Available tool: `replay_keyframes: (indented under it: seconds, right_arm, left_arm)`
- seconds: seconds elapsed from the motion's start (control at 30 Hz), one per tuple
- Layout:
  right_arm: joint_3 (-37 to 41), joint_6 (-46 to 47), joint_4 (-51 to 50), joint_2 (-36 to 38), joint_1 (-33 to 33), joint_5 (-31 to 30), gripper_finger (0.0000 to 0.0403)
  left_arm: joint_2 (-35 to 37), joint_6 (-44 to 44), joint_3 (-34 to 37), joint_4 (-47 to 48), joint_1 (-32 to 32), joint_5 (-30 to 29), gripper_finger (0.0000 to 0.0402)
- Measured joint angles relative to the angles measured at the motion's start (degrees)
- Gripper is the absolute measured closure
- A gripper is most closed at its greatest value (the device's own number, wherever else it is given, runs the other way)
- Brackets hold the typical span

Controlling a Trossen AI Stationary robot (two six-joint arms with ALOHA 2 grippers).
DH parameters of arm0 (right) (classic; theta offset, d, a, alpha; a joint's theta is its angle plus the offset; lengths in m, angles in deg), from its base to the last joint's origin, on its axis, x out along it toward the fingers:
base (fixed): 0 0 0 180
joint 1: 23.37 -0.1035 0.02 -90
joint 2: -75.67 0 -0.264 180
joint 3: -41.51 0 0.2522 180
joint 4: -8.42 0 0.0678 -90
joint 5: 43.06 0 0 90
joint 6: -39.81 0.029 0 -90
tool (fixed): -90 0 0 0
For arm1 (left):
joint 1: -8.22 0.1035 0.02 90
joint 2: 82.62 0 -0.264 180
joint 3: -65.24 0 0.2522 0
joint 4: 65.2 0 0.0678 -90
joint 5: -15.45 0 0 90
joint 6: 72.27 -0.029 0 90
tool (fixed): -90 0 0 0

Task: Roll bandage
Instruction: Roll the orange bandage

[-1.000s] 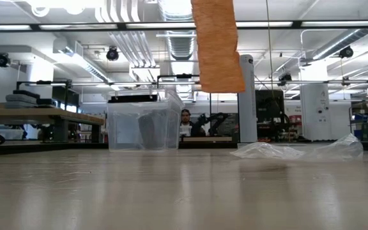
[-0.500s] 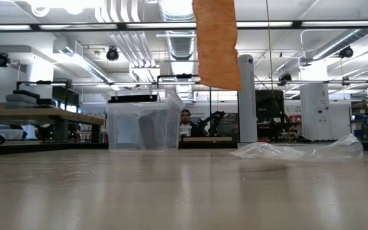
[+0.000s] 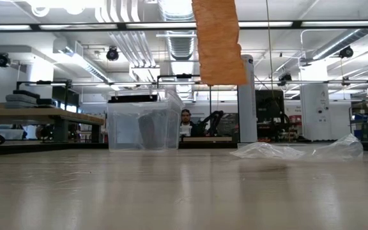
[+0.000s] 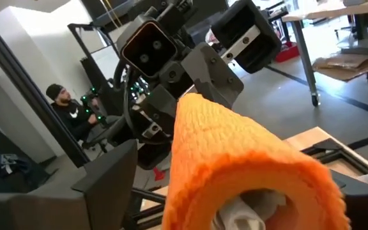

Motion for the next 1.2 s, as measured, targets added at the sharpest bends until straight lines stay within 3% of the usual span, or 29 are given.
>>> replay_keyframes:
  seconds: [0.23,1.2]
  right_arm:
    - [0.0,1.3,-0.3,0.0,0.0,0.0,0.0083]
    - [0.0,0.5,-4.5,0.6,0.5,0.0,0.0096]
  left_arm:
    - [-0.7,0.2,0.0,0.3,-0.1,0.1,0.0354]
    - [-2.2,-3.0,0.3,-1.3,-0.2,3.1,0.0353]
